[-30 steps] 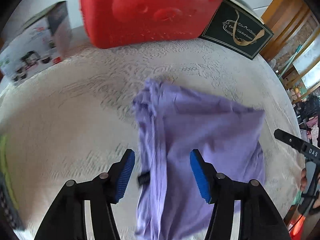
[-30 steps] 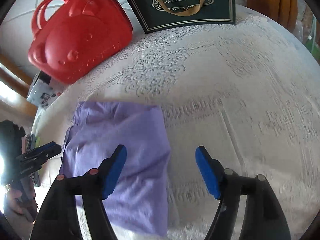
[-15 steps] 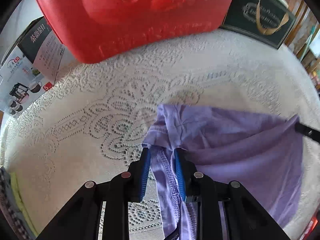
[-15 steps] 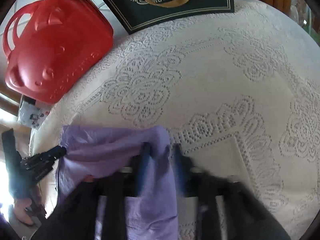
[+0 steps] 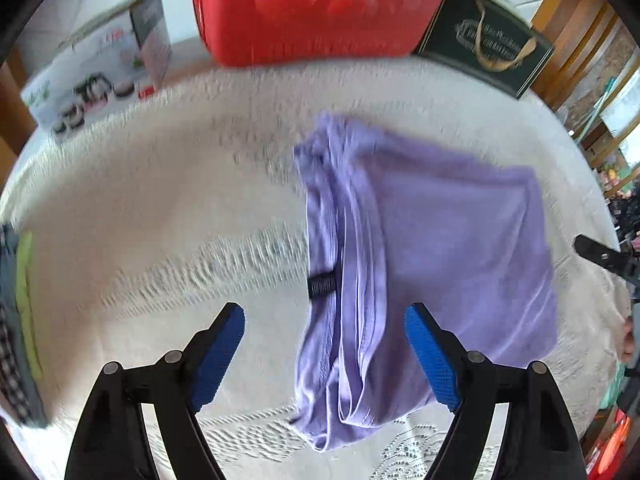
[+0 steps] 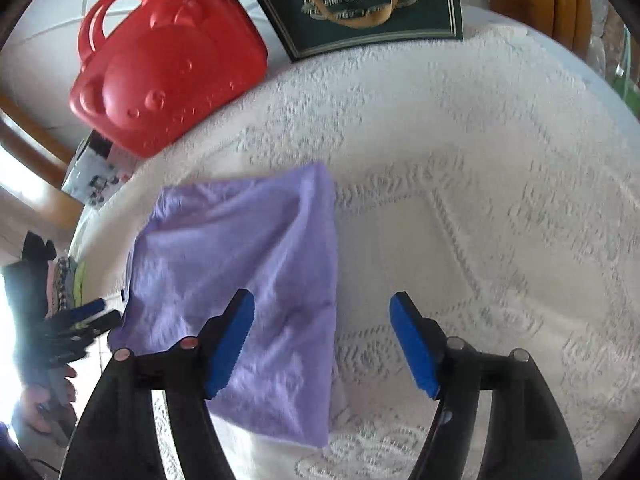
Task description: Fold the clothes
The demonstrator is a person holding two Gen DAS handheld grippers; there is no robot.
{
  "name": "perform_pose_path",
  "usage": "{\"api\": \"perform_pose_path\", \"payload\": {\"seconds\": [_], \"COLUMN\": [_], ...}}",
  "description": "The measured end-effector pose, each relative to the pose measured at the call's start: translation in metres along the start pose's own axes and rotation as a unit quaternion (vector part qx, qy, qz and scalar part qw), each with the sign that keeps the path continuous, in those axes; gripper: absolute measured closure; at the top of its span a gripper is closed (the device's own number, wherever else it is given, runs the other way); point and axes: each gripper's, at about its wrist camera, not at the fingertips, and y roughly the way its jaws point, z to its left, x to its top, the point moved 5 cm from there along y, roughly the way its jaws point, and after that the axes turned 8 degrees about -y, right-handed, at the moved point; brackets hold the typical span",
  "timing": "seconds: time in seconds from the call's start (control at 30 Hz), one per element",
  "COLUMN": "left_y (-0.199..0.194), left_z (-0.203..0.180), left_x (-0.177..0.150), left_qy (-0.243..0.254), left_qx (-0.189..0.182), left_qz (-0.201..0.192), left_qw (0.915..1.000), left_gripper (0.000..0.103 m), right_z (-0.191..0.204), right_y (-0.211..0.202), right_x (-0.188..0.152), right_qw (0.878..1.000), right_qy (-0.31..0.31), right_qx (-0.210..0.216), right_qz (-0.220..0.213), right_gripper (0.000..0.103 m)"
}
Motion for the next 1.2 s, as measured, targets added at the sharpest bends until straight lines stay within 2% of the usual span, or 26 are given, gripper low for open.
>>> {"api": "perform_pose_path", "payload": {"seconds": [0.13,0.23,0.43,0.53,0.6,0.67,0.73,0.77,0.8,0.83,0.9,1.2], "left_y": [0.011,0.021,0.024,0.022,0.019,0.017,0.016,0.016,0.014,0.013,0.012,0.014], "left_z": [-0.004,-0.009,-0.019,-0.021,-0.024,-0.029,-0.036,-0.038,-0.041,-0.044,-0.048,-0.041], "left_x": [-0.016,-0.025,-0.032,-0.033,-0.034,-0.035,-0.035,-0.035,-0.035,-0.036,-0.036,-0.034], "left_qy": [-0.014,-0.017,-0.015,-0.027,-0.027,-0.022,-0.017,-0.017,-0.016,-0.015,-0.009,-0.005], "left_qx": [-0.001,0.012,0.049,0.054,0.051,0.048,0.046,0.044,0.040,0.035,0.033,0.020], "left_qz": [0.009,0.018,-0.001,-0.002,0.001,0.000,-0.002,-0.001,0.001,0.003,0.002,0.003], "left_qw": [0.9999,0.9996,0.9987,0.9982,0.9983,0.9986,0.9988,0.9989,0.9991,0.9993,0.9994,0.9998], "left_gripper": [0.020,0.020,0.015,0.016,0.023,0.036,0.042,0.048,0.052,0.061,0.062,0.062], "right_z": [0.003,0.004,0.004,0.008,0.012,0.016,0.020,0.024,0.028,0.033,0.037,0.031], "right_y": [0.005,0.011,0.026,0.036,0.044,0.053,0.063,0.068,0.072,0.075,0.077,0.079], "right_x": [-0.004,-0.001,0.017,0.027,0.034,0.037,0.038,0.037,0.035,0.032,0.029,0.032], "right_qw": [1.000,1.000,0.999,0.998,0.997,0.996,0.995,0.995,0.994,0.993,0.991,0.991], "right_qy": [-0.016,-0.024,-0.047,-0.061,-0.073,-0.084,-0.093,-0.099,-0.106,-0.112,-0.128,-0.125], "right_qx": [-0.007,-0.007,-0.012,-0.014,-0.018,-0.023,-0.023,-0.023,-0.024,-0.025,-0.041,-0.029], "right_qz": [0.008,0.013,0.018,0.014,0.007,0.002,0.005,0.009,0.014,0.019,0.021,0.020], "right_gripper": [0.033,0.033,0.032,0.032,0.032,0.032,0.032,0.035,0.059,0.067,0.069,0.069]}}
